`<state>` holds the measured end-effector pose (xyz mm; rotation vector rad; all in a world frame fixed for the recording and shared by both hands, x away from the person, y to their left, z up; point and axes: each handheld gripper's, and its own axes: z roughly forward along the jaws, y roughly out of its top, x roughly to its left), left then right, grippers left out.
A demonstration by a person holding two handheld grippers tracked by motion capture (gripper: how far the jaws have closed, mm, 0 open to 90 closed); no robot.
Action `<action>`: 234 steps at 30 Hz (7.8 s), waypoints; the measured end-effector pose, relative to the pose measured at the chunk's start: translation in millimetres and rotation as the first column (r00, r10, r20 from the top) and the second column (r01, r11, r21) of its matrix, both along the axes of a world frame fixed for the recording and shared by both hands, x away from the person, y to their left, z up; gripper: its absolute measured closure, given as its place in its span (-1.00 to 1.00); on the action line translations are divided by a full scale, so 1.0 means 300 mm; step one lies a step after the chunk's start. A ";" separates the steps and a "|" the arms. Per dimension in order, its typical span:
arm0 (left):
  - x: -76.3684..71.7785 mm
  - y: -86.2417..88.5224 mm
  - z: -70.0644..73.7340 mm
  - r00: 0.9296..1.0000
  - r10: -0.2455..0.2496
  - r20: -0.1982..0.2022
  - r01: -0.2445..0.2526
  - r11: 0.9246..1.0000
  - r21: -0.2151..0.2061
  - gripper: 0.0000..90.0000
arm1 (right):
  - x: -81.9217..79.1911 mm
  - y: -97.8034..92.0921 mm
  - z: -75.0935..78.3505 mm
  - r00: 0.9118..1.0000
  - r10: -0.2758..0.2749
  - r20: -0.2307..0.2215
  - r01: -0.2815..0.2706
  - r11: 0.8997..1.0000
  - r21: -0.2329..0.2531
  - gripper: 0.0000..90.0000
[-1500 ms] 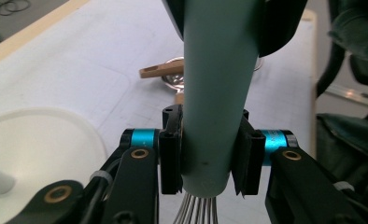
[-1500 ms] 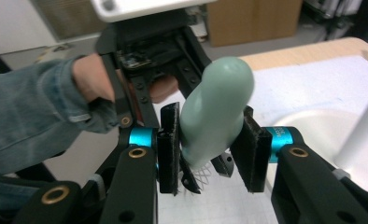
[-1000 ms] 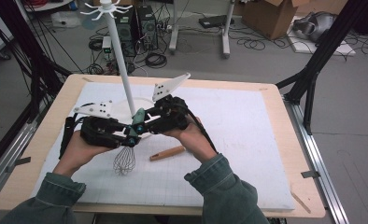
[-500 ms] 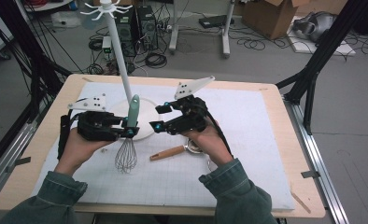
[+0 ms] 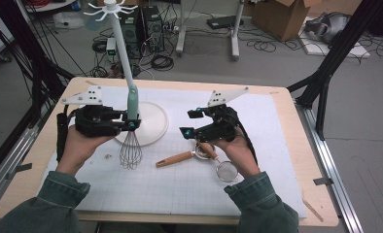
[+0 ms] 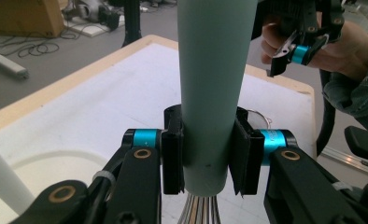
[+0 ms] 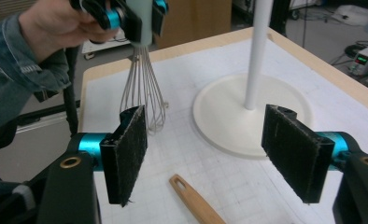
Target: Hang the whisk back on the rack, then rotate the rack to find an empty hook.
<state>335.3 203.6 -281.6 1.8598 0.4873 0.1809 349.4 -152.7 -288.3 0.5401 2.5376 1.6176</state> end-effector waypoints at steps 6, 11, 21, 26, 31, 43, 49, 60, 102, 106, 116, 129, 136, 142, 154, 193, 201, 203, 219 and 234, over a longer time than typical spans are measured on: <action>0.021 0.010 0.029 1.000 0.010 0.008 -0.010 1.000 -0.012 0.54 | -0.001 -0.051 -0.019 0.999 -0.041 -0.004 0.041 0.999 -0.001 -0.40; 0.040 0.019 0.050 1.000 0.016 0.009 -0.016 0.999 -0.029 0.54 | -0.006 -0.097 -0.036 0.997 -0.075 -0.004 0.076 0.997 0.010 -0.43; 0.078 0.040 0.103 0.999 0.049 0.024 -0.047 0.998 -0.052 0.54 | -0.015 -0.169 -0.063 0.992 -0.123 -0.011 0.123 0.992 0.003 -0.46; 0.093 0.058 0.126 0.998 0.062 0.028 -0.059 0.995 -0.075 0.54 | -0.015 -0.195 -0.073 0.990 -0.138 -0.010 0.138 0.990 0.005 -0.46; 0.107 0.077 0.148 0.996 0.082 0.031 -0.079 0.993 -0.092 0.54 | -0.020 -0.211 -0.074 0.989 -0.148 -0.014 0.148 0.989 0.008 -0.47; 0.141 0.099 0.214 0.994 0.100 0.037 -0.094 0.987 -0.127 0.54 | -0.027 -0.247 -0.078 0.986 -0.166 -0.019 0.166 0.986 0.006 -0.47; 0.153 0.109 0.239 0.994 0.103 0.034 -0.097 0.984 -0.149 0.54 | -0.025 -0.253 -0.082 0.985 -0.169 -0.022 0.169 0.986 0.004 -0.47; 0.160 0.078 0.285 0.994 0.101 0.050 -0.094 0.986 -0.135 0.54 | -0.019 -0.247 -0.086 0.987 -0.160 -0.028 0.160 0.987 0.002 -0.47; 0.208 0.028 0.311 0.953 0.297 0.055 -0.292 0.952 -0.090 0.54 | -0.020 -0.250 -0.078 0.989 -0.149 -0.013 0.150 0.988 0.030 -0.47; 0.205 0.039 0.308 0.952 0.300 0.053 -0.295 0.952 -0.084 0.54 | -0.021 -0.246 -0.078 0.989 -0.149 -0.016 0.149 0.988 0.026 -0.47; 0.191 0.072 0.298 0.956 0.288 0.049 -0.282 0.954 -0.100 0.49 | -0.019 -0.258 -0.077 0.988 -0.155 -0.015 0.156 0.987 0.034 -0.47; 0.160 0.143 0.320 0.959 0.274 0.065 -0.269 0.960 -0.075 0.26 | -0.012 -0.271 -0.079 0.986 -0.164 -0.023 0.165 0.986 0.036 -0.47; 0.140 0.163 0.350 0.964 0.257 0.075 -0.249 0.963 -0.098 0.52 | -0.011 -0.283 -0.082 0.985 -0.170 -0.019 0.171 0.985 0.034 -0.47; 0.120 0.171 0.387 0.972 0.226 0.070 -0.217 0.970 -0.111 0.86 | -0.017 -0.291 -0.084 0.986 -0.167 -0.019 0.167 0.985 0.032 -0.48; 0.127 0.180 0.474 0.974 0.212 0.080 -0.202 0.972 -0.117 0.99 | -0.021 -0.298 -0.083 0.986 -0.164 -0.019 0.164 0.986 0.027 -0.48; 0.240 0.239 0.564 0.951 0.299 0.080 -0.287 0.948 -0.140 0.99 | -0.030 -0.339 -0.068 0.986 -0.164 0.001 0.164 0.986 0.025 -0.48; 0.184 0.236 0.570 0.960 0.261 0.097 -0.249 0.961 -0.124 0.98 | -0.026 -0.337 -0.074 0.983 -0.182 0.000 0.182 0.983 0.020 -0.52; 0.167 0.227 0.570 0.964 0.248 0.098 -0.235 0.964 -0.125 0.98 | -0.030 -0.335 -0.074 0.982 -0.186 0.005 0.186 0.982 0.019 -0.52; 0.125 0.138 0.584 0.974 0.203 0.100 -0.187 0.971 -0.149 0.98 | -0.062 -0.323 -0.067 0.980 -0.195 0.026 0.194 0.981 0.017 -0.52; 0.181 0.109 0.579 0.959 0.272 0.081 -0.257 0.954 -0.153 0.97 | -0.057 -0.335 -0.073 0.982 -0.190 0.018 0.190 0.981 0.028 -0.52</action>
